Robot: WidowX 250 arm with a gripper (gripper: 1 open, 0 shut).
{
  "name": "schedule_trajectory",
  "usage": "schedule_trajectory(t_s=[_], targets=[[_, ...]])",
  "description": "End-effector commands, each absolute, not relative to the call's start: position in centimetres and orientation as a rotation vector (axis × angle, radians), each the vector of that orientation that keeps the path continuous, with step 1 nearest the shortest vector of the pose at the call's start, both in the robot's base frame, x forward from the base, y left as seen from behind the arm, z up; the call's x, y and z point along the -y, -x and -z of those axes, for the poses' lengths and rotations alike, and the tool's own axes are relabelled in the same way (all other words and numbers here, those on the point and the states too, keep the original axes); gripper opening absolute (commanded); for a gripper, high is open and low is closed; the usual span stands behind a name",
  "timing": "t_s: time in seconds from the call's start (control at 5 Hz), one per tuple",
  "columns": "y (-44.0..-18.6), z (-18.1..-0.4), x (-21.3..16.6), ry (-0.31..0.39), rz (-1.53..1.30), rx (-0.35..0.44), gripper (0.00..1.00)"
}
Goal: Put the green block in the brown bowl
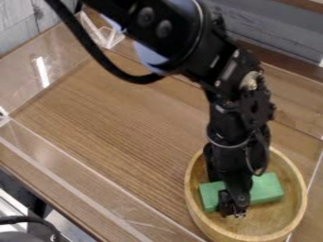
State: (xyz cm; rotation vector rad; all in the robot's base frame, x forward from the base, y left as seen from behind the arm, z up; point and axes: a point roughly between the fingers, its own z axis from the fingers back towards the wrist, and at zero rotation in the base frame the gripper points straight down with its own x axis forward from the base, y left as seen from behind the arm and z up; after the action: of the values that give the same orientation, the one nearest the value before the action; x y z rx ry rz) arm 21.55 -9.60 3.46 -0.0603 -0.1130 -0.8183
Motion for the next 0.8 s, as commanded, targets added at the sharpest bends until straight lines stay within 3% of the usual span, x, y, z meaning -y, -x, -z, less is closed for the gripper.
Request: schedule_trajectory(t_s=[0.0,0.6], targets=[[-22.85,-4.36,9.82,0.059,0.811,0.169,0.00],[-23.04,-4.27,9.61,0.066,0.816,0.172,0.00]])
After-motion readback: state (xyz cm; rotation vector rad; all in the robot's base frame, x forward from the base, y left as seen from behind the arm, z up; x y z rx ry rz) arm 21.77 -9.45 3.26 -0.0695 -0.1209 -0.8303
